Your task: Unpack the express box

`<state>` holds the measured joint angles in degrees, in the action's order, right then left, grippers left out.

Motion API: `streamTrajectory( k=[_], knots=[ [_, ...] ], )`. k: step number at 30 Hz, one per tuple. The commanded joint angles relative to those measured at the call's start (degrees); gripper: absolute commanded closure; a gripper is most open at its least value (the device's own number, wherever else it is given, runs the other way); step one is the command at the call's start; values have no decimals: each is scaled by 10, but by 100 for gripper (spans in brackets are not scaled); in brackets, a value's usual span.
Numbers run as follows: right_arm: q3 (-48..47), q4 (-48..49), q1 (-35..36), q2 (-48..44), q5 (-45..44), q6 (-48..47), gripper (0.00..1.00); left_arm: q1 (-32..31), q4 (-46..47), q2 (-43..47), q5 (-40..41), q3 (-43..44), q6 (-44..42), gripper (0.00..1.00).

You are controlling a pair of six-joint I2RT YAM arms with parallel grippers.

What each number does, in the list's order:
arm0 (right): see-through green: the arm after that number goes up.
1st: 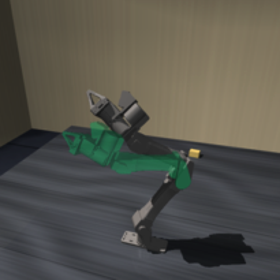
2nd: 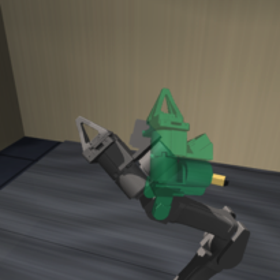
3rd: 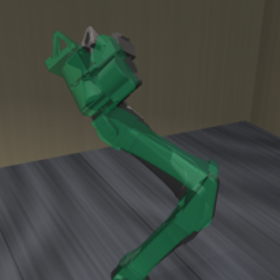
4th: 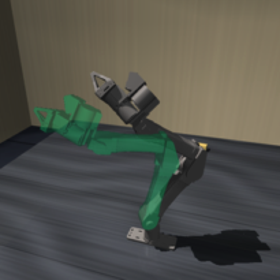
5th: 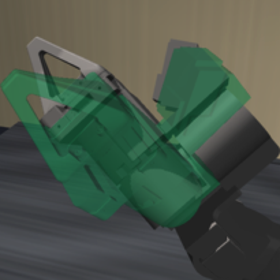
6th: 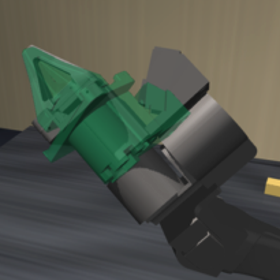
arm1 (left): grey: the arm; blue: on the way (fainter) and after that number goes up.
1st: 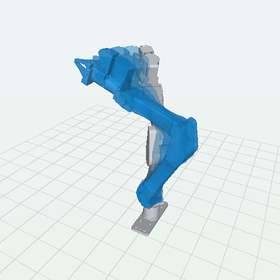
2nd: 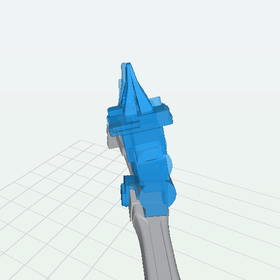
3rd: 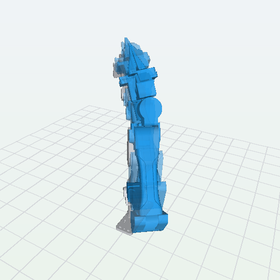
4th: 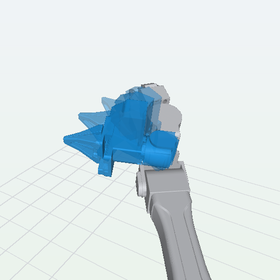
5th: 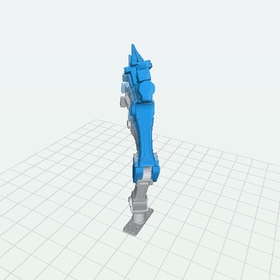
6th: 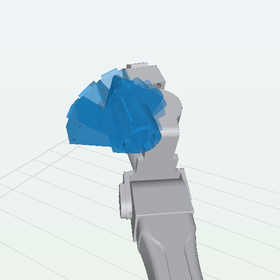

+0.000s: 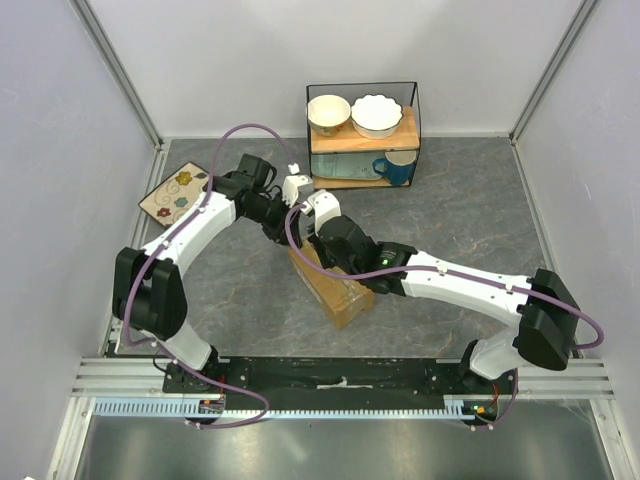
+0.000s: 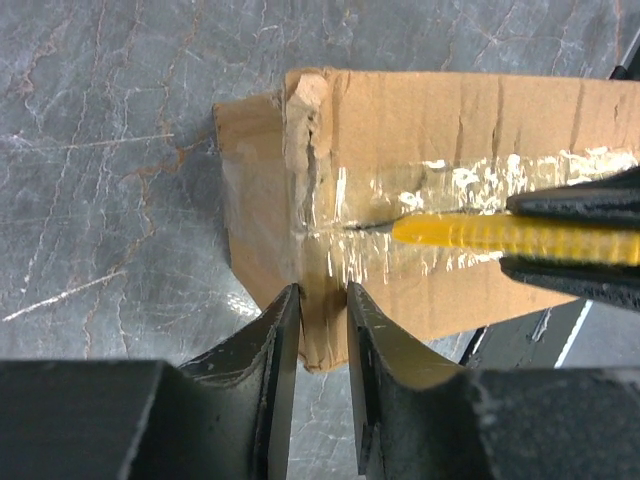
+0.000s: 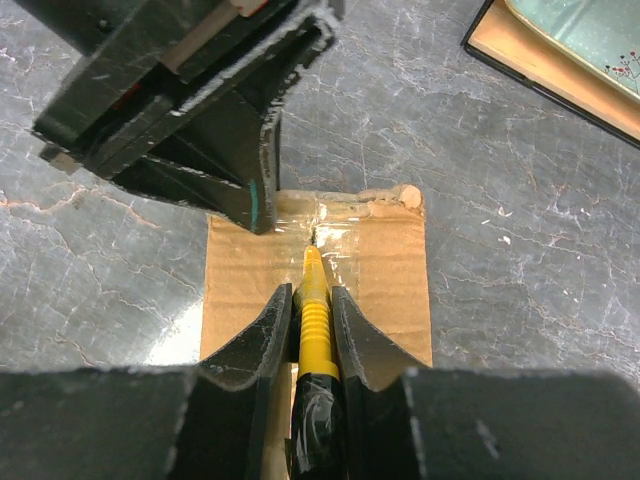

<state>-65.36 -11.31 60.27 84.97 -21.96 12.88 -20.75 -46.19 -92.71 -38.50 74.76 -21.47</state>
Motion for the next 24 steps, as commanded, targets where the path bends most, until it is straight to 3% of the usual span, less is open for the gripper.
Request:
streamTrajectory(
  k=[1,7,11,14,24],
  knots=[
    [-4,-74,19,13,31,14,100,-14,24,-24,21,38,20,67],
    [-3,-73,27,6,28,13,100,-14,5,-50,33,57,11,71],
    [-2,-72,32,-2,25,13,100,-14,7,-62,54,38,5,91],
    [3,-73,36,-10,23,16,100,-14,8,-65,77,24,-1,98],
    [30,-84,56,-44,1,42,100,-14,20,-55,140,29,16,98]
  ],
)
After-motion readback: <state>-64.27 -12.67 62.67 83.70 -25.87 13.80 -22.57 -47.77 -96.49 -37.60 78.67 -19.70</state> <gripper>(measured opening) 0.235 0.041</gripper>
